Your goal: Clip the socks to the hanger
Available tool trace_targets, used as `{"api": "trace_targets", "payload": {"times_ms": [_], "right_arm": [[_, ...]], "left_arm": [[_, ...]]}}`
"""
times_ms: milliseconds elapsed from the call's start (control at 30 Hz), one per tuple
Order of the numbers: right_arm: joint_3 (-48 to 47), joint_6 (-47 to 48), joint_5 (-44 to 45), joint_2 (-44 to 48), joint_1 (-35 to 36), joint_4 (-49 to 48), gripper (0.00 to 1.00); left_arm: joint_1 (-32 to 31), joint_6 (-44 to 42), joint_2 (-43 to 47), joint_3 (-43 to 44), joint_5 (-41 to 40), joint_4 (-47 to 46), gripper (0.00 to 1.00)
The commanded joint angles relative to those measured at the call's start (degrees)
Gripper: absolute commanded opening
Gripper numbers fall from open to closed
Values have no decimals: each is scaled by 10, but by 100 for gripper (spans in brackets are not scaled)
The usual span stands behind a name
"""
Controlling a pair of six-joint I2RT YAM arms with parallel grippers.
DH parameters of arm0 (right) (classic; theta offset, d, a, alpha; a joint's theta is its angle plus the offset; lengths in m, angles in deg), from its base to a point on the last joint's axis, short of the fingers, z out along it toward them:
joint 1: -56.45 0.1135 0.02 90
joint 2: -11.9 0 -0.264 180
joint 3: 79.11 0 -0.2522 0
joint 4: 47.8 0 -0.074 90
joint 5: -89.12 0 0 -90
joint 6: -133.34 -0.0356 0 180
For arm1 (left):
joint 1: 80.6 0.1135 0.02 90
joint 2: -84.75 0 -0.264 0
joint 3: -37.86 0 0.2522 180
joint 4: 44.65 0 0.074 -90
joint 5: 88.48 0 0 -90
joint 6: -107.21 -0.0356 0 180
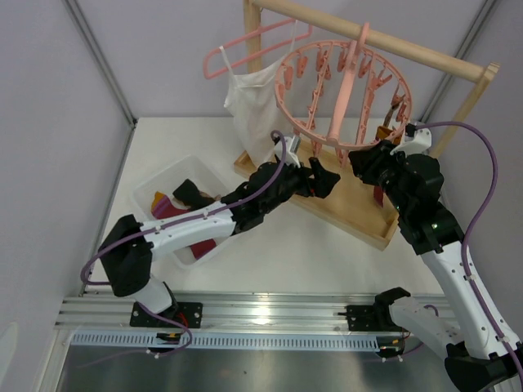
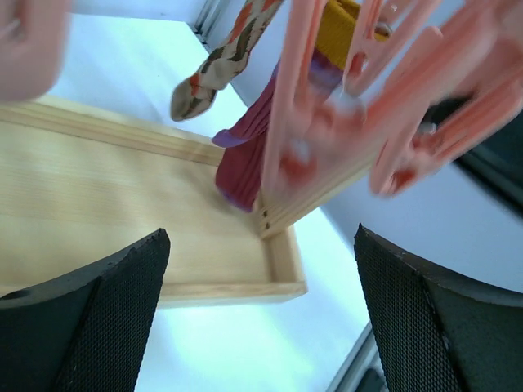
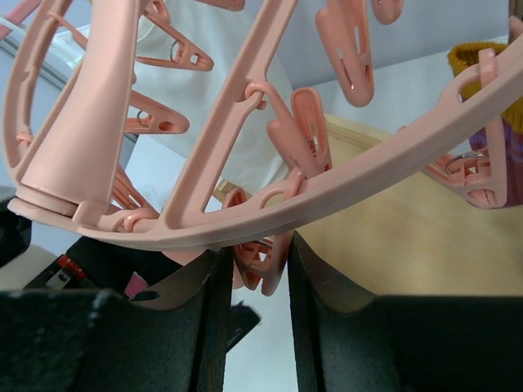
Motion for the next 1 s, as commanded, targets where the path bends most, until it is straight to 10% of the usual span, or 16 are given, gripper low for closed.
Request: {"api": "trace_targets", "payload": {"times_ms": [0,633,967], "right_arm": [[-24,-10,-10,2,0,-21,3],[-22,0,-33,-1,1,-28,4],[-25,0,-37,2,0,-23,5]], "left_arm": [[8,-67,77,-62,80,-92,96],[-9,-45,39,-48,345,-260,75],[-4,-79,9,5,233,-202,73]]}}
